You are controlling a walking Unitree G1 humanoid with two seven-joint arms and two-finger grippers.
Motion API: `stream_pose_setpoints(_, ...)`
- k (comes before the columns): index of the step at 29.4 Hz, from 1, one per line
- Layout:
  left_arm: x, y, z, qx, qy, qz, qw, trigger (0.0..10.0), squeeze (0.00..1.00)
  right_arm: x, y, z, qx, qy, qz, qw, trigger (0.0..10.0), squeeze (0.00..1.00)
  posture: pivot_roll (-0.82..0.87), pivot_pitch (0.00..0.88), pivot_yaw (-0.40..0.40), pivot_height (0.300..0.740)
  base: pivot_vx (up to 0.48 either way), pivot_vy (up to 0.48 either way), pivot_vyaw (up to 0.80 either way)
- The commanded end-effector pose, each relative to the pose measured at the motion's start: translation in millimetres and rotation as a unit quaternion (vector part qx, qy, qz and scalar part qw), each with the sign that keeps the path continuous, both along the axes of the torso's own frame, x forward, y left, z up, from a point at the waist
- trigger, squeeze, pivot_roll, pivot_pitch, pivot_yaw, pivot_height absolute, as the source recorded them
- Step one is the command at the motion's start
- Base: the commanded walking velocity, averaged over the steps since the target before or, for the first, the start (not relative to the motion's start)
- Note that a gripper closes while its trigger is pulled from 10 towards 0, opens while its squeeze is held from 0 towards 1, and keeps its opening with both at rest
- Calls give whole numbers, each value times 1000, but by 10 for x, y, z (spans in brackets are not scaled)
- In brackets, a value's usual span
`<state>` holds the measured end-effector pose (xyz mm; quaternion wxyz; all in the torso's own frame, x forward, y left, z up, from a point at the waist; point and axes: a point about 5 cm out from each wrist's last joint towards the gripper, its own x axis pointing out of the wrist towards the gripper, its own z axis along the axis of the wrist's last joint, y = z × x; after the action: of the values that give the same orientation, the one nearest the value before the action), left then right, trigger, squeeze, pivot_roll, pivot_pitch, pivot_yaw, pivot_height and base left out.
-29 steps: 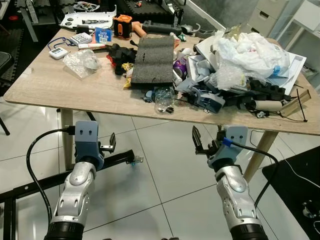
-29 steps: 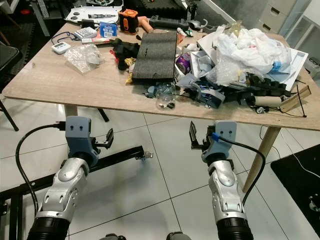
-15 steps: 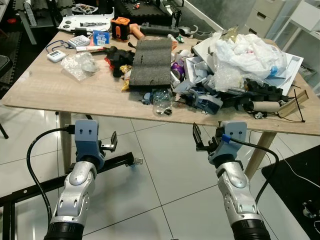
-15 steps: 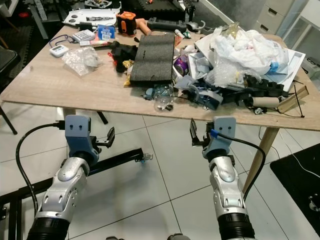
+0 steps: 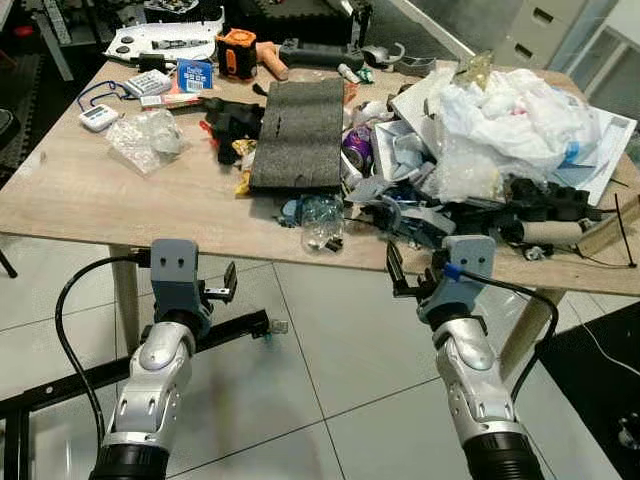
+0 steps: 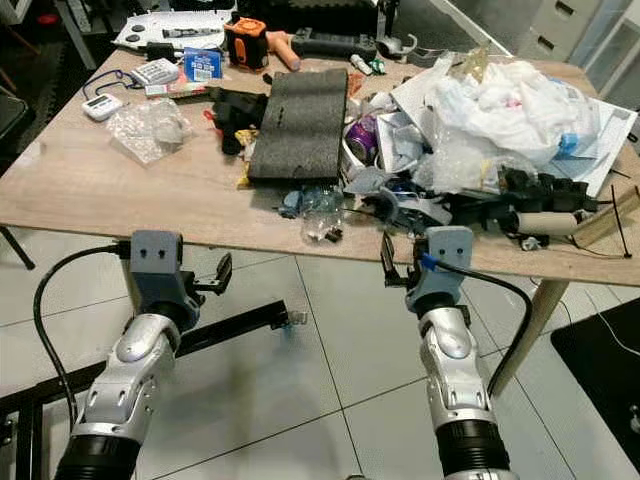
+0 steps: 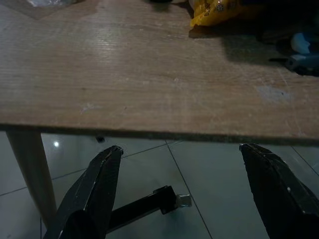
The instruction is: Picking trash to rubbish bin
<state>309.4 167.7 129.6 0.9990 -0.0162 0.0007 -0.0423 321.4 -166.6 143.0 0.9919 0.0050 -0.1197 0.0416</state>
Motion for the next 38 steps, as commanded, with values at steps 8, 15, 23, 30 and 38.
stream_pose_setpoints(8, -39, -52, -16, -7, -9, -11, 1000, 10000, 0, -37, 3, -66, -2, 9, 3, 1000, 10000, 0, 6, 165, -44, 740, 0, 0, 0)
stream_pose_setpoints(15, -12, -52, -18, 4, 0, -7, 1000, 10000, 0, -35, 30, -94, 3, 19, 11, 1000, 10000, 0, 6, 158, -42, 740, 0, 0, 0)
stream_pose_setpoints(23, 1, -53, -12, -5, 0, -4, 1000, 10000, 0, -39, 93, -172, 0, 44, 28, 999, 10000, 0, 7, 171, -45, 740, 0, 0, 0)
stream_pose_setpoints(30, -3, -74, -24, -7, 6, -12, 1000, 10000, 0, -48, 82, -211, 2, 56, 22, 998, 10000, 0, 5, 169, -44, 740, 0, 0, 0)
stream_pose_setpoints(38, 11, -75, -7, 1, 0, -5, 1000, 10000, 0, -60, 84, -242, 5, 67, 24, 997, 10000, 0, 3, 170, -44, 740, 0, 0, 0)
